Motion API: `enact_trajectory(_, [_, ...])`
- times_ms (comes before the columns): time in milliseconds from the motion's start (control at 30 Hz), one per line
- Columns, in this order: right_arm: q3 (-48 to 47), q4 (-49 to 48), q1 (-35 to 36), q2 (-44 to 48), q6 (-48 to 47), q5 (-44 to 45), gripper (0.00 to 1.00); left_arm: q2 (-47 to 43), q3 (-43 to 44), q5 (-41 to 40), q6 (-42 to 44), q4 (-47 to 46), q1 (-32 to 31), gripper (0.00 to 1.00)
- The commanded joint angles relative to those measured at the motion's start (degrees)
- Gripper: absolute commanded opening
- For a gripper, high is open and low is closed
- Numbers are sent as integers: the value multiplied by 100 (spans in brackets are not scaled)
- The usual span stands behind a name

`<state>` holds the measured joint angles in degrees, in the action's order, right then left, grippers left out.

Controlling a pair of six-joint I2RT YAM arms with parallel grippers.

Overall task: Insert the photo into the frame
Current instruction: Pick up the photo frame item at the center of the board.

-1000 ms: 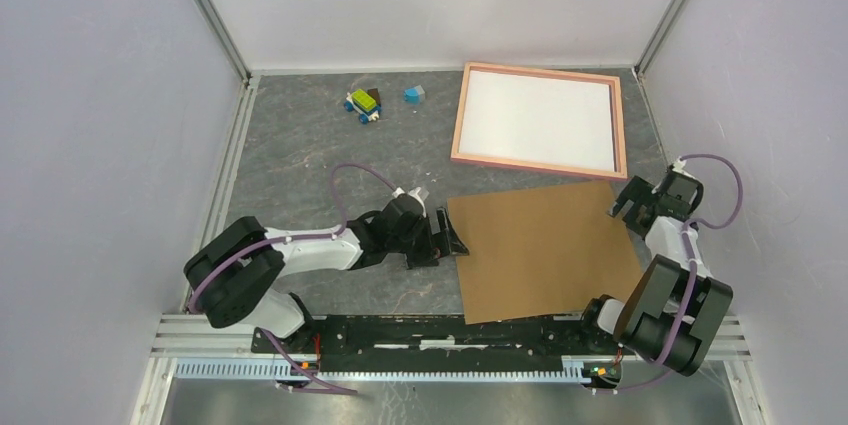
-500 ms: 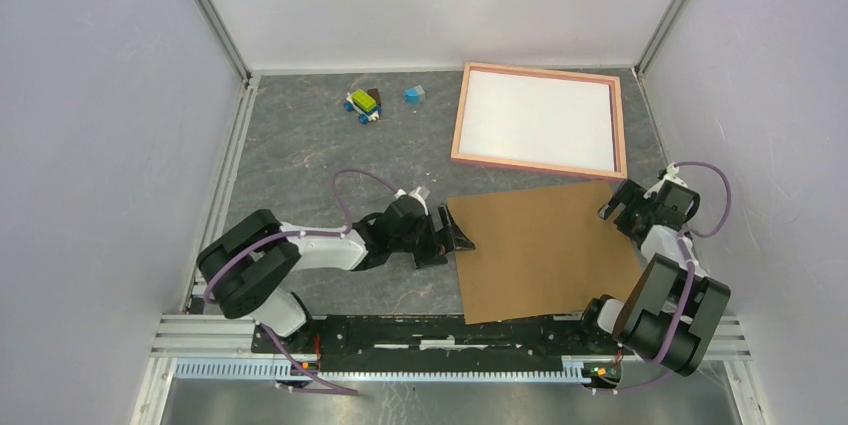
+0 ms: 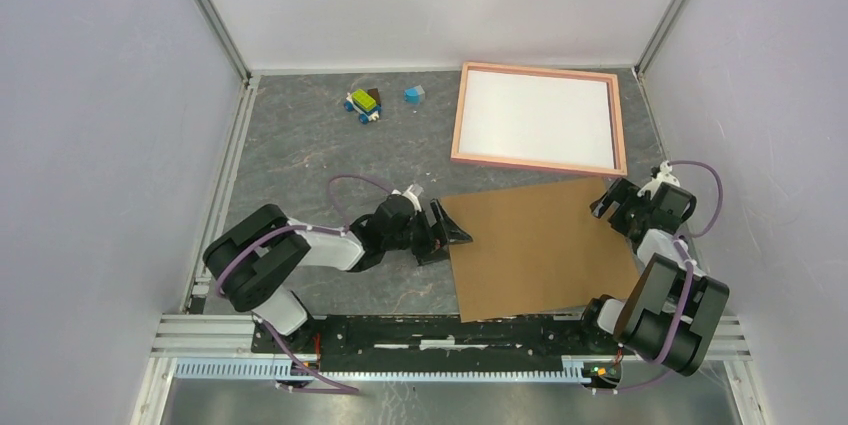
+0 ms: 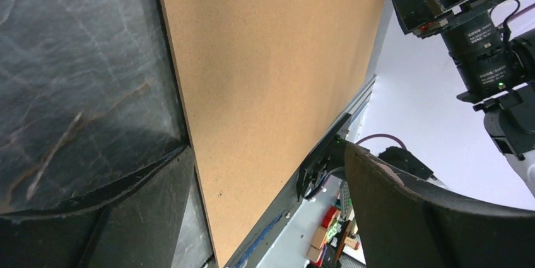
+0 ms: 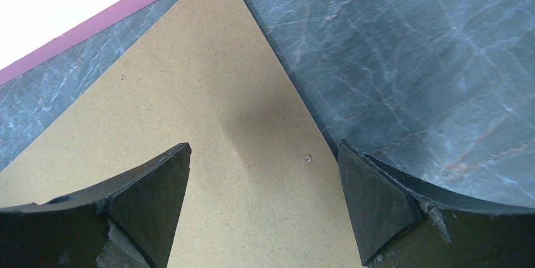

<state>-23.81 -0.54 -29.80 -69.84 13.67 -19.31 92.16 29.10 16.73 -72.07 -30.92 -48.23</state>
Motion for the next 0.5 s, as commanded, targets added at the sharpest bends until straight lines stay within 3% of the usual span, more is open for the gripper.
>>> enact_trajectory(0, [358,679,261,-133,256,-687,92,-793,-71,40,-190,-52,34,90])
enact_trajectory(267, [630,551,490,28,391,-975,91,-2588,-71,-211,-218,964,41,83])
enact_trajectory(467, [642,492,589,194,643,-1327,91,-2743,315,-91,-489,694,55,80])
